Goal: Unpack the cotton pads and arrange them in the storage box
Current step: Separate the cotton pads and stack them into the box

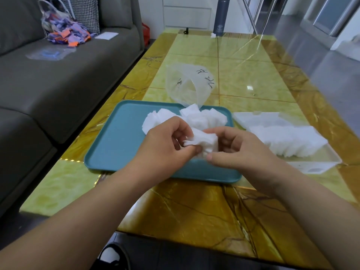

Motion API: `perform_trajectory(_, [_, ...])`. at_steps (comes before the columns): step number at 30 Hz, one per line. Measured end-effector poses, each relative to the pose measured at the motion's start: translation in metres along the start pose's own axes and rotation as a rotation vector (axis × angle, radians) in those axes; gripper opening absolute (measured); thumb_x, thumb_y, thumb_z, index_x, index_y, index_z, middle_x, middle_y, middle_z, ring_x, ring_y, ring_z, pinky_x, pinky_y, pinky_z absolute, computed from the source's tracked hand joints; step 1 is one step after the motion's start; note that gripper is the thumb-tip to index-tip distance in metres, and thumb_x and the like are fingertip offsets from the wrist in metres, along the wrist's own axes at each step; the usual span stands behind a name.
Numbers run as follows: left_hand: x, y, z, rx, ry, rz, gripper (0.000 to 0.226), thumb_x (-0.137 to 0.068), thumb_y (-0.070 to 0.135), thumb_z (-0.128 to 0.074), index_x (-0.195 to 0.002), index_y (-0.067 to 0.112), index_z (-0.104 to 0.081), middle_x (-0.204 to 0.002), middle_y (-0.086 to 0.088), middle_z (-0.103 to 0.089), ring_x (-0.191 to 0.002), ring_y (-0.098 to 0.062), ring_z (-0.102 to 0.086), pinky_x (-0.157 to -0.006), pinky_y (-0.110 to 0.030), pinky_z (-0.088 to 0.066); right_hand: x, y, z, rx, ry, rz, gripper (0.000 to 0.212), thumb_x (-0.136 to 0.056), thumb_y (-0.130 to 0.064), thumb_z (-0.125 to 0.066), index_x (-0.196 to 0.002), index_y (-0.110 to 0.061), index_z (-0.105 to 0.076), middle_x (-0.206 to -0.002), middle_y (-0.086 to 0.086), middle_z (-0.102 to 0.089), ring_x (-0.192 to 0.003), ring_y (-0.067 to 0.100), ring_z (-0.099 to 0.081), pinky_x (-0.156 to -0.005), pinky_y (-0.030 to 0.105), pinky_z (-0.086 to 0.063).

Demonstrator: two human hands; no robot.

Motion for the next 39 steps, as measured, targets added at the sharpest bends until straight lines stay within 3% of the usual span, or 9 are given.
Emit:
perform_trajectory(4, [0.002,-0.007,-0.014,-0.124,-0.069,0.032,0.056,-0.079,0.038,-0.085,-0.128,0.039,-0.058,-0.073,0.007,-0.064,-0.065,0.0,-0.059,-0.064,-0.018,-0.045,0.0,0.004,0.004,0.136,0.074,0.015,0.038,-0.08,-0.005,-0.085,-0.112,-0.021,-0.072,-0.101,0.0,-0.079,-0.096,0.015,-0.075,-0.091,0.034,-0.06])
perform_trajectory(7, [0.007,-0.005,-0.029,-0.217,-0.168,0.025,0.018,-0.082,0.039,-0.079,-0.097,0.035,-0.07,-0.06,0.014,-0.059,-0.055,0.0,-0.053,-0.054,-0.016,-0.037,0.0,0.01,0.006,0.227,0.051,-0.001,0.031,-0.087,0.001,-0.076,-0.108,-0.022,-0.075,-0.1,-0.001,-0.079,-0.096,0.016,-0.075,-0.093,0.04,-0.061])
perform_trajectory(9, [0.01,-0.007,-0.033,-0.265,-0.19,0.044,0.013,-0.082,0.041,-0.078,-0.086,0.033,-0.067,-0.058,0.018,-0.058,-0.056,0.0,-0.053,-0.048,-0.016,-0.034,0.0,0.015,0.007,0.33,0.063,-0.006,0.036,-0.088,0.001,-0.073,-0.11,-0.028,-0.075,-0.102,-0.006,-0.078,-0.099,0.01,-0.073,-0.094,0.04,-0.06])
perform_trajectory(13, [0.011,-0.015,-0.036,-0.318,-0.202,0.108,0.018,-0.082,0.039,-0.077,-0.092,0.032,-0.064,-0.066,0.011,-0.061,-0.064,-0.004,-0.057,-0.054,-0.022,-0.036,0.0,0.022,0.01,0.387,0.162,-0.026,0.046,-0.088,-0.004,-0.071,-0.128,-0.027,-0.071,-0.115,-0.014,-0.075,-0.109,0.0,-0.069,-0.103,0.032,-0.055])
perform_trajectory(16, [0.009,-0.02,-0.036,-0.297,-0.198,0.135,0.02,-0.082,0.037,-0.077,-0.096,0.031,-0.064,-0.071,0.01,-0.061,-0.068,-0.006,-0.058,-0.055,-0.024,-0.038,0.001,0.021,0.013,0.347,0.233,-0.024,0.045,-0.09,0.0,-0.068,-0.129,-0.022,-0.071,-0.105,-0.02,-0.073,-0.102,-0.008,-0.068,-0.093,0.012,-0.053])
perform_trajectory(21, [0.008,-0.016,-0.041,-0.271,-0.215,0.111,0.012,-0.088,0.033,-0.073,-0.097,0.028,-0.066,-0.069,0.009,-0.06,-0.063,-0.003,-0.054,-0.05,-0.015,-0.032,0.005,0.015,0.004,0.374,0.22,-0.031,0.048,-0.09,0.003,-0.062,-0.092,-0.044,-0.071,-0.072,-0.044,-0.064,-0.088,-0.023,-0.063,-0.08,-0.001,-0.048])
perform_trajectory(27, [0.003,-0.008,-0.035,-0.054,-0.223,0.061,0.008,-0.087,0.028,-0.078,-0.093,0.026,-0.073,-0.068,0.001,-0.067,-0.055,-0.004,-0.053,-0.051,-0.017,-0.038,0.009,0.001,0.014,0.305,0.239,0.012,0.059,-0.084,-0.01,-0.081,-0.139,-0.02,-0.062,-0.121,-0.01,-0.07,-0.112,0.002,-0.067,-0.103,0.024,-0.053])
perform_trajectory(31, [0.005,0.005,-0.045,0.22,-0.261,0.087,0.008,-0.088,0.019,-0.078,-0.095,0.023,-0.074,-0.068,-0.003,-0.061,-0.057,-0.01,-0.049,-0.053,-0.027,-0.038,0.02,-0.01,0.031,0.242,0.251,0.04,0.052,-0.082,-0.011,-0.084,-0.131,-0.02,-0.068,-0.114,-0.007,-0.076,-0.104,0.002,-0.071,-0.097,0.025,-0.057])
perform_trajectory(39, [0.004,0.039,-0.077,0.346,-0.245,0.087,0.017,-0.093,0.014,-0.073,-0.108,0.021,-0.071,-0.067,-0.002,-0.065,-0.052,-0.013,-0.054,-0.05,-0.022,-0.043,0.044,-0.002,0.067,-0.112,0.235,-0.009,0.021,-0.083,-0.003,-0.08,-0.104,-0.006,-0.077,-0.098,0.017,-0.078,-0.092,0.026,-0.076,-0.078,0.035,-0.061])
Point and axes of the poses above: each hand's wrist, its own x-axis away from the middle knuckle, its own z-axis out of the back of the hand, y = z × x, the point moved 10 cm from there along -x, towards the middle knuckle
